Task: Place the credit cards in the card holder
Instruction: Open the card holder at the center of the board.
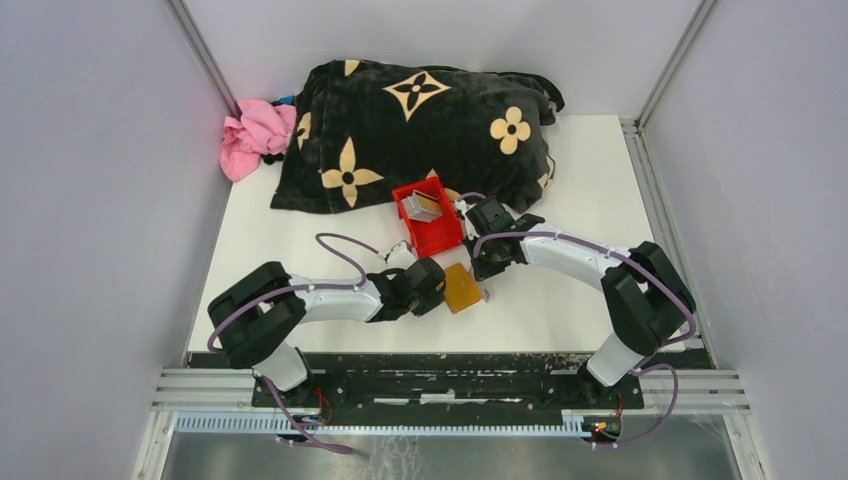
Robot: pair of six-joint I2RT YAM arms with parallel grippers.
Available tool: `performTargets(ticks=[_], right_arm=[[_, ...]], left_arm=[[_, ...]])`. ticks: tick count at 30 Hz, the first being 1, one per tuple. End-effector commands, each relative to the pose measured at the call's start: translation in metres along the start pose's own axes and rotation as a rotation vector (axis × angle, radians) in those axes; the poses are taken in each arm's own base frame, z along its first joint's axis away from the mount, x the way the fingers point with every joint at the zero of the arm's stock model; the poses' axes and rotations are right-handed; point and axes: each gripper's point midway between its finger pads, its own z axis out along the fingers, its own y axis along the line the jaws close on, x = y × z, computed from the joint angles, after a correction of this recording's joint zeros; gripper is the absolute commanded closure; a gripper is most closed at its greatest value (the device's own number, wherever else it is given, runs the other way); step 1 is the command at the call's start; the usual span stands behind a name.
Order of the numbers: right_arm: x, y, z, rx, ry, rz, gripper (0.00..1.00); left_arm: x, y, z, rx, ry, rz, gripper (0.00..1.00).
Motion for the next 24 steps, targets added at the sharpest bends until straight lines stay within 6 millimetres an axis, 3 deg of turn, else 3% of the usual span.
performTargets(ticks=[1,13,24], right_arm=[[-0.018,0.010,-0.012,-0.044,-0.079,0.018,0.99],[-0.028,0.004,-0.020,-0.021,-0.115,0.035,0.99],[-0.026,0.008,-0.015,-0.090,-0.108,0.098,0.99]], left_arm=[[0.001,0.062,0.008,-0.172,0.010,0.124,0.94],[0.003,0.067,0.010,-0.185,0.023,0.129,0.94],[0.004,0.070,0.011,-0.197,0.028,0.128,0.94]])
